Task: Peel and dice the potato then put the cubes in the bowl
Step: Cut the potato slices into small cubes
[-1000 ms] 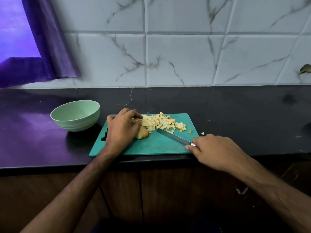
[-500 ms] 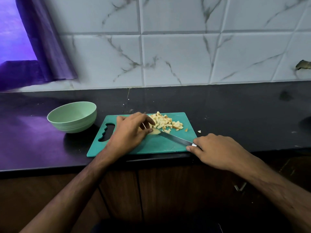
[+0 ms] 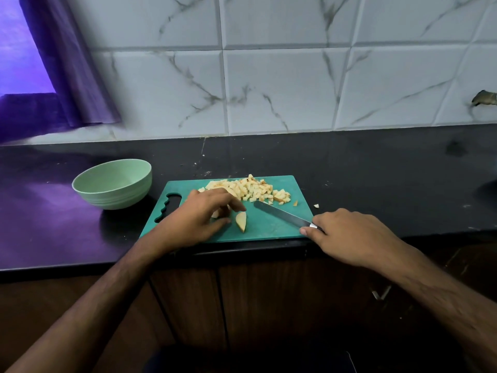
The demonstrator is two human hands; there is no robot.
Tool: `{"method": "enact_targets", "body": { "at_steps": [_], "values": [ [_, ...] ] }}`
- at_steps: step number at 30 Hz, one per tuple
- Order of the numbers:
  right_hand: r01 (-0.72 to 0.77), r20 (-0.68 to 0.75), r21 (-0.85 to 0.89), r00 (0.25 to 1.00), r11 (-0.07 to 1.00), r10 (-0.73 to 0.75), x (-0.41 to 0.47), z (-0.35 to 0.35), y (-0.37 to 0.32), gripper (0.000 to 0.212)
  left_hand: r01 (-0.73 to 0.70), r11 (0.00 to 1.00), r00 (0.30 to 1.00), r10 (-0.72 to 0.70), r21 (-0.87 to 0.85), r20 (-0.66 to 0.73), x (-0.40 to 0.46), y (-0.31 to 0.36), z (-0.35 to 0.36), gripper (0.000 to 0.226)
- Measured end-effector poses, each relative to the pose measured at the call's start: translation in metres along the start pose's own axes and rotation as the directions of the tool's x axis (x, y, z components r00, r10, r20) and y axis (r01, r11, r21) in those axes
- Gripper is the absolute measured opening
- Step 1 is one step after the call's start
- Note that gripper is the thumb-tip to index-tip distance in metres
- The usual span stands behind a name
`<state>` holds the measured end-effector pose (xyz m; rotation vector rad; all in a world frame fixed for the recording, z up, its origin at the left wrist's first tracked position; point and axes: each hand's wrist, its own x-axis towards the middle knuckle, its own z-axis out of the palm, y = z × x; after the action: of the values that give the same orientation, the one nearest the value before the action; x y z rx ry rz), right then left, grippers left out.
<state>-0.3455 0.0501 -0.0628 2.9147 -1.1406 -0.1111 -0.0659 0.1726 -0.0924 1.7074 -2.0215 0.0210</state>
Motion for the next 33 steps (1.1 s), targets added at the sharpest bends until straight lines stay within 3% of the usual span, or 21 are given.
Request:
{"method": "enact_targets", "body": {
  "at_steps": [2,8,15,28,33],
  "values": [
    [0.002,0.011,0.01,1.0,1.0,-0.002,-0.001,0.0,-0.003,0.042,-0.005,0.985,1.0,0.009,0.17,-0.022,-0.003,-0.004,0.005,0.018],
    [-0.009,0.08,0.088,0.997,0.996,0.002,-0.003,-0.003,-0.01,0.043,-0.075,0.935,0.98,0.133,0.345,-0.147,0.009,0.007,0.02,0.024],
    [0.006,0.052,0.062,0.999,0.998,-0.009,-0.007,-0.01,-0.01,0.044,-0.069,0.96,0.976,0.121,0.273,-0.182,0.027,0.01,0.03,0.011],
    [0.054,-0.006,-0.146,0.998,0.988,-0.055,-0.018,-0.019,-0.021,0.038,-0.111,0.953,0.974,0.161,0.282,-0.161,0.032,0.004,0.036,0.022],
    [0.084,0.032,-0.151,0.996,0.985,-0.08,-0.012,-0.018,-0.024,0.04,-0.117,0.952,0.972,0.167,0.282,-0.163,0.032,0.005,0.037,0.019]
  ]
}}
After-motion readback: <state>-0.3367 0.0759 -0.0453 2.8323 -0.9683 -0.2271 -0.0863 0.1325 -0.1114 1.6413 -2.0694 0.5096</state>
